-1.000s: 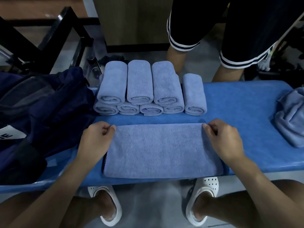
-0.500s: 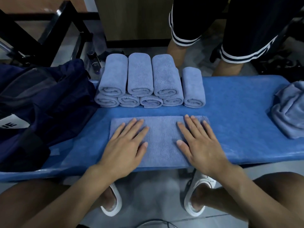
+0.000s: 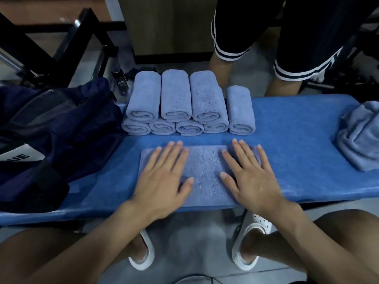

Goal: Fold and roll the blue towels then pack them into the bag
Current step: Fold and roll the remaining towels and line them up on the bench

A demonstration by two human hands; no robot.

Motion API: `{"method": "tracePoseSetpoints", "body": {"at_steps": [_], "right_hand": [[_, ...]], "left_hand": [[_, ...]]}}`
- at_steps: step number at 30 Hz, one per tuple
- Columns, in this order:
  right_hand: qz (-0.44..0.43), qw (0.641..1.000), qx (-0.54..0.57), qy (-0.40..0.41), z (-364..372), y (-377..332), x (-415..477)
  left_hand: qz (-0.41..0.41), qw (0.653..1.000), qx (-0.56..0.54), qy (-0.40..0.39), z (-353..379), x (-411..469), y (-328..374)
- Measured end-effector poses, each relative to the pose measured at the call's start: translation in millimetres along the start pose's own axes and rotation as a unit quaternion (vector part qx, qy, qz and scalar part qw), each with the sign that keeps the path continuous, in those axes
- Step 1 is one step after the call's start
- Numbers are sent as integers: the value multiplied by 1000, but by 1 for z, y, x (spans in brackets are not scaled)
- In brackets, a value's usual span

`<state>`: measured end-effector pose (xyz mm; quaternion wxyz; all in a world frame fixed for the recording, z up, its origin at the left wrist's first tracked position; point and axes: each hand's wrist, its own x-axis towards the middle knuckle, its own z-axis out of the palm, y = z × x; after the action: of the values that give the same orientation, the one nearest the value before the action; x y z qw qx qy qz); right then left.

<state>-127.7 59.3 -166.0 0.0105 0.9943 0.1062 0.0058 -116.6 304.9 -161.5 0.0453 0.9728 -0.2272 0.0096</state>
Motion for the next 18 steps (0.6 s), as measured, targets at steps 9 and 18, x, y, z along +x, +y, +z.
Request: {"method": "tracePoseSetpoints", "body": {"at_steps": [9, 18], "right_hand": [[-20, 999, 23, -27, 11, -6, 2], [53, 998, 30, -29, 11, 13, -4]], "left_hand": [[38, 999, -5, -24, 18, 10, 3], [-28, 999, -21, -40, 14, -3, -32]]}}
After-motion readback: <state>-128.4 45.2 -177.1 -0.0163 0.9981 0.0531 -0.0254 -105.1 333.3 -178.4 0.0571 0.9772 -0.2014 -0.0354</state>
